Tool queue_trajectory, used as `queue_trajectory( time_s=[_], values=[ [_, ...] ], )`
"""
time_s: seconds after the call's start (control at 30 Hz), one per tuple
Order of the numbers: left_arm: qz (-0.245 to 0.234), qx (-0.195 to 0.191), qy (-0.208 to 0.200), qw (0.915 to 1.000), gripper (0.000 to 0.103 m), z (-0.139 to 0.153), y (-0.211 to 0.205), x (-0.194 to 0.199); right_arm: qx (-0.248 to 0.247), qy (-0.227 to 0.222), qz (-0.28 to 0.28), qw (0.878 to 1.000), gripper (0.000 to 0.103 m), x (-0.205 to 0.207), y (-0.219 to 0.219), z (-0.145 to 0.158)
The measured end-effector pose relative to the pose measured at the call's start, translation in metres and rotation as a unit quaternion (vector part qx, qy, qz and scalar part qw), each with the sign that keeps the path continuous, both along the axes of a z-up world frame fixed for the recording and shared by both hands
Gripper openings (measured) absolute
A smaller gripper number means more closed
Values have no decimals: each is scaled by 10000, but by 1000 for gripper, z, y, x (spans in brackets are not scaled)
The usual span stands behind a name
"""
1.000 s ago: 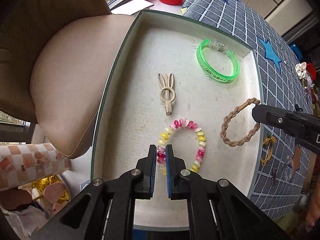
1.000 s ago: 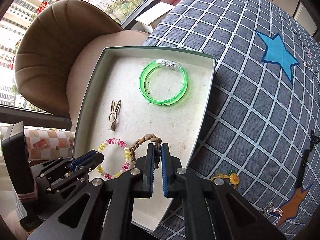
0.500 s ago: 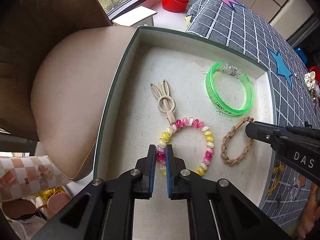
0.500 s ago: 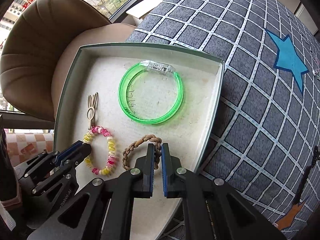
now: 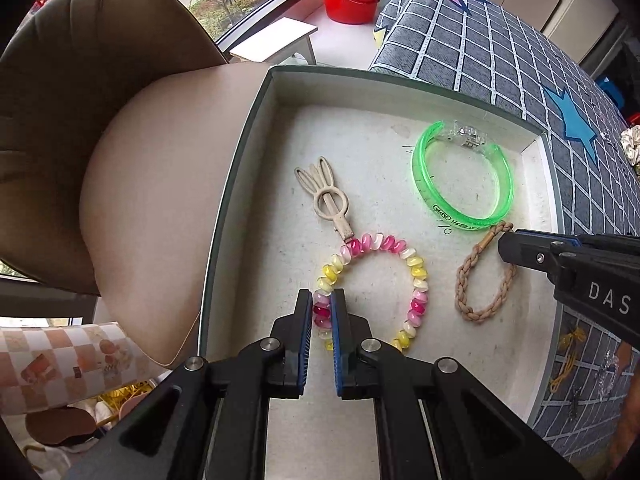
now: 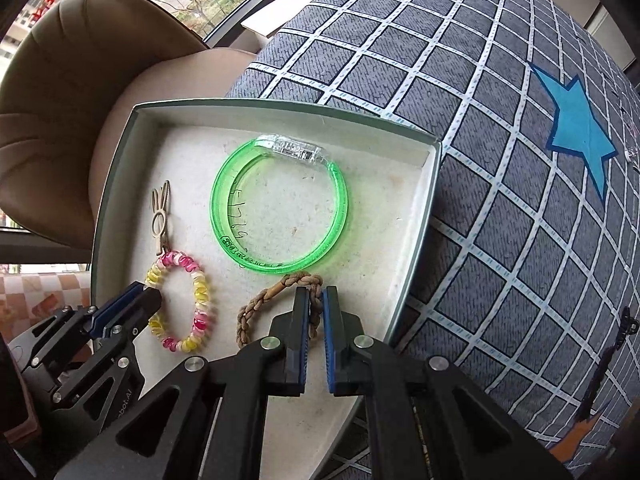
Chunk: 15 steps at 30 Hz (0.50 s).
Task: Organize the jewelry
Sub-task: 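Release the beaded bracelet with the left tool while the right tool releases the braided one in the tray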
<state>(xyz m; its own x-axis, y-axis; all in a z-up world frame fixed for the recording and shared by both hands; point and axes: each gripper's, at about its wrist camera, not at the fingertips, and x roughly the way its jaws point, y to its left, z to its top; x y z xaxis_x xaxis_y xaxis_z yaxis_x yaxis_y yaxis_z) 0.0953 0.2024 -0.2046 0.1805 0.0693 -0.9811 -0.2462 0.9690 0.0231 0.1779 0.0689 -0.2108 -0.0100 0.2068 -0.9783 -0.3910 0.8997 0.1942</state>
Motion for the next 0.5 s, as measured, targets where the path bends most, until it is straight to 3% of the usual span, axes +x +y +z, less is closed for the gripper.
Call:
queue_trajectory(
  time_s=[0.1, 0.17, 0.23, 0.5],
  values=[
    [-12, 54, -31, 10000, 16, 6, -4, -3, 84, -35, -38, 10000, 15, 0, -1, 9],
    [-27, 89, -41, 9999, 16, 10, -5, -1, 153, -122, -72, 9998, 32, 2, -3, 18],
    [-47, 113, -60, 9999, 16, 13, -7, -1, 268, -253, -125, 9992, 57, 3, -7, 31],
    [-57, 67, 11, 10000, 17, 23, -14, -5, 471, -421, -336, 9974, 59, 1, -37, 62]
  ],
)
